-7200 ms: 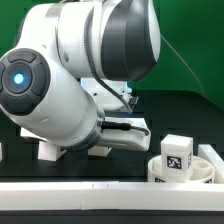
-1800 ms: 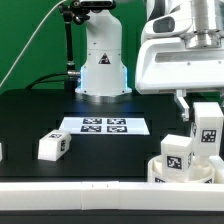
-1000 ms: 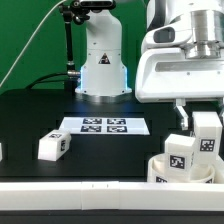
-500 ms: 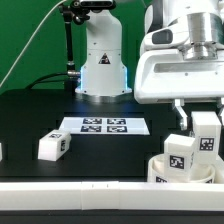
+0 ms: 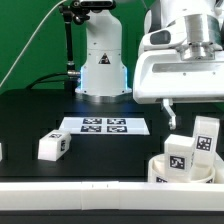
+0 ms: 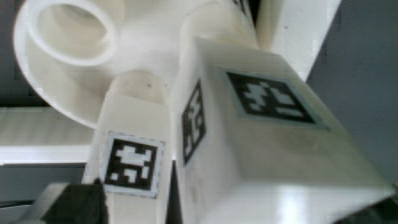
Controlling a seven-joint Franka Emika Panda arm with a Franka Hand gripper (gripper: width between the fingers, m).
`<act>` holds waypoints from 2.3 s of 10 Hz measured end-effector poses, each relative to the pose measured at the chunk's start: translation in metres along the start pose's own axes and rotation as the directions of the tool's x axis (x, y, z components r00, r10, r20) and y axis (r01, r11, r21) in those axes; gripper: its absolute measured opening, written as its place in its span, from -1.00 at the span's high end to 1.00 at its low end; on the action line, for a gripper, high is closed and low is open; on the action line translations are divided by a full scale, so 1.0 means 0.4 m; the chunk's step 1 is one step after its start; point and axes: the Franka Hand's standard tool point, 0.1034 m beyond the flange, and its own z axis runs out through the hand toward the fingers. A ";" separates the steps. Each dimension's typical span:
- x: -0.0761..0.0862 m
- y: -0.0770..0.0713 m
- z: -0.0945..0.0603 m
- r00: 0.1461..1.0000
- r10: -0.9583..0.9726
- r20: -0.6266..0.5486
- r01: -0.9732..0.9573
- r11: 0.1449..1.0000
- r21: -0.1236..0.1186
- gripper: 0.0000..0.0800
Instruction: Assemble stool
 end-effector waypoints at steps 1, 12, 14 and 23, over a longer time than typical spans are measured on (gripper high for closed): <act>0.010 0.004 -0.009 1.000 0.003 0.007 -0.003 1.000 0.001 -0.62; 0.042 0.040 -0.039 0.959 0.175 0.222 -0.176 0.984 -0.014 -0.62; 0.059 0.039 -0.041 0.920 0.173 0.352 -0.178 0.984 -0.018 -0.62; 0.039 0.042 -0.034 0.783 0.393 0.483 -0.356 0.919 -0.169 -0.62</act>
Offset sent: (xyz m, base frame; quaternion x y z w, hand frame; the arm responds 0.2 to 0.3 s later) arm 0.0061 0.0037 0.0406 0.0904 -0.1013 0.1056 0.9851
